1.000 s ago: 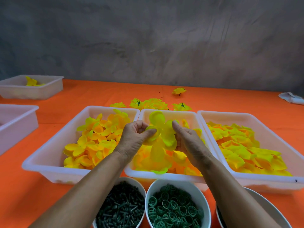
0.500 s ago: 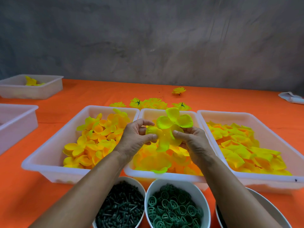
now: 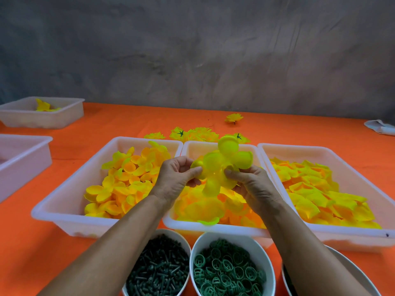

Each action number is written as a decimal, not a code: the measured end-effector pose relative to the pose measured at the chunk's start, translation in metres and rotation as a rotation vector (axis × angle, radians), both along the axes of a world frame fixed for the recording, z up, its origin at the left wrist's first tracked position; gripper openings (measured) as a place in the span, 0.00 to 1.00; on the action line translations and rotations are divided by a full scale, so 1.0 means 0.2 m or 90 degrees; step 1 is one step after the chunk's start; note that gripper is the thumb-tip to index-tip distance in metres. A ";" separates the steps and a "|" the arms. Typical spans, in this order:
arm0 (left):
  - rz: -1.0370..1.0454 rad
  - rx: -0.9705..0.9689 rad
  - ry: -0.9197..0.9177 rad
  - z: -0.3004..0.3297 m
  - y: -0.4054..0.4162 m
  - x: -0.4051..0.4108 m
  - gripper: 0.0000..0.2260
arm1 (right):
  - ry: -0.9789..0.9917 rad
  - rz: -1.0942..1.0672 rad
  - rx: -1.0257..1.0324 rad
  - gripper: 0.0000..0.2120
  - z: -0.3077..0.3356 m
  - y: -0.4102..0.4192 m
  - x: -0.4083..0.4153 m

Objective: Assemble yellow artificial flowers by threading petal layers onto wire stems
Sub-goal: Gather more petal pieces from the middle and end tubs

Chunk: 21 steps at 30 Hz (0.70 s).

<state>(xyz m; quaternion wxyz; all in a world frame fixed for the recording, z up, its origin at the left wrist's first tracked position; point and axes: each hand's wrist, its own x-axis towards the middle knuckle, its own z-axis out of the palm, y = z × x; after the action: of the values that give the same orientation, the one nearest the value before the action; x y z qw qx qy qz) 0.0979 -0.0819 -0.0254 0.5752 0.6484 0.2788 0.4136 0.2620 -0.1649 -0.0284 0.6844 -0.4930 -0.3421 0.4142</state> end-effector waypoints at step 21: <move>-0.085 0.447 0.620 -0.03 -0.04 0.04 0.23 | 0.058 -0.134 0.003 0.13 0.00 0.01 0.03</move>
<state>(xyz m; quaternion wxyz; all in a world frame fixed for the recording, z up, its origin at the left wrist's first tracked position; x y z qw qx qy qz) 0.1060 -0.0901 -0.0313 0.1578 0.9304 0.3154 0.0996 0.2687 -0.1622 -0.0285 0.7402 -0.5049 -0.2581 0.3612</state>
